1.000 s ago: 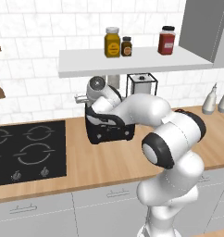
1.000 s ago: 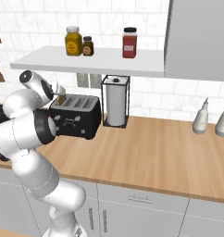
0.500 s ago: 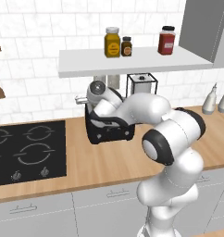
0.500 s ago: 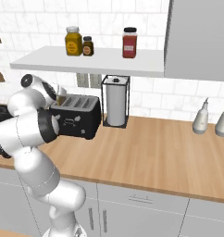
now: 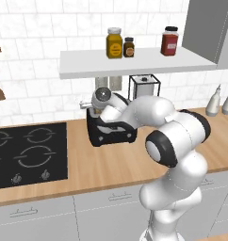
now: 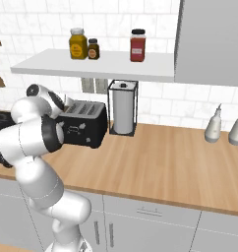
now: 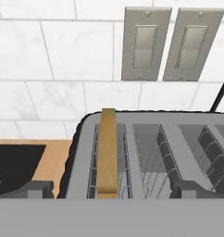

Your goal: Start the toaster. Once the lever pops up, take the bread to the plate on the dining counter.

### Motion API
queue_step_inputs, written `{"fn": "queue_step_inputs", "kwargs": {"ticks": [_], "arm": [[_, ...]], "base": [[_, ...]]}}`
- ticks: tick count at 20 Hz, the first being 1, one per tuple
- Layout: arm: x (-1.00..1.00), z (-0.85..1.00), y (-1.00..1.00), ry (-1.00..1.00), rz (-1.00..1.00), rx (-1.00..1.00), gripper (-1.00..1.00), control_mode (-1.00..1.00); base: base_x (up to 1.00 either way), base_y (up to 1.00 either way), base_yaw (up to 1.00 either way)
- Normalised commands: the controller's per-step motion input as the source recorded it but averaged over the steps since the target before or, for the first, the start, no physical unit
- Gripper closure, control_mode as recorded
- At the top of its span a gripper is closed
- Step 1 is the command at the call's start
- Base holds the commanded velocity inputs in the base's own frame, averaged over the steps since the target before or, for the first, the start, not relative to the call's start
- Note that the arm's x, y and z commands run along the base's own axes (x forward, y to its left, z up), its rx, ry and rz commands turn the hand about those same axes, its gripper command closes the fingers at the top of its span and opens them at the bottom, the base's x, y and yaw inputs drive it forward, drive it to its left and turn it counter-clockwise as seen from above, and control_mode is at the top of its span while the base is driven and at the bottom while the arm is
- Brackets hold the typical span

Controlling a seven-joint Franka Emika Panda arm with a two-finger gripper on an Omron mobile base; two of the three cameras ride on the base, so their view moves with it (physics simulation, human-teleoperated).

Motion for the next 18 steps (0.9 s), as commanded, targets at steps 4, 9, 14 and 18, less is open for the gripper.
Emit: {"fn": "queue_step_inputs", "kwargs": {"ticks": [4,9,14,18], "arm": [[0.0,-0.01,0.02,0.0,0.0,0.0,-1.0,-1.0],[0.0,0.0,0.16,0.0,0.0,0.0,-1.0,-1.0],[0.0,0.0,0.09,0.0,0.0,0.0,-1.0,-1.0],[0.0,0.0,-0.02,0.0,0.0,0.0,-1.0,-1.0]], "base": [[0.0,0.0,0.0],[0.0,0.0,0.0],[0.0,0.0,0.0],[0.0,0.0,0.0]]}}
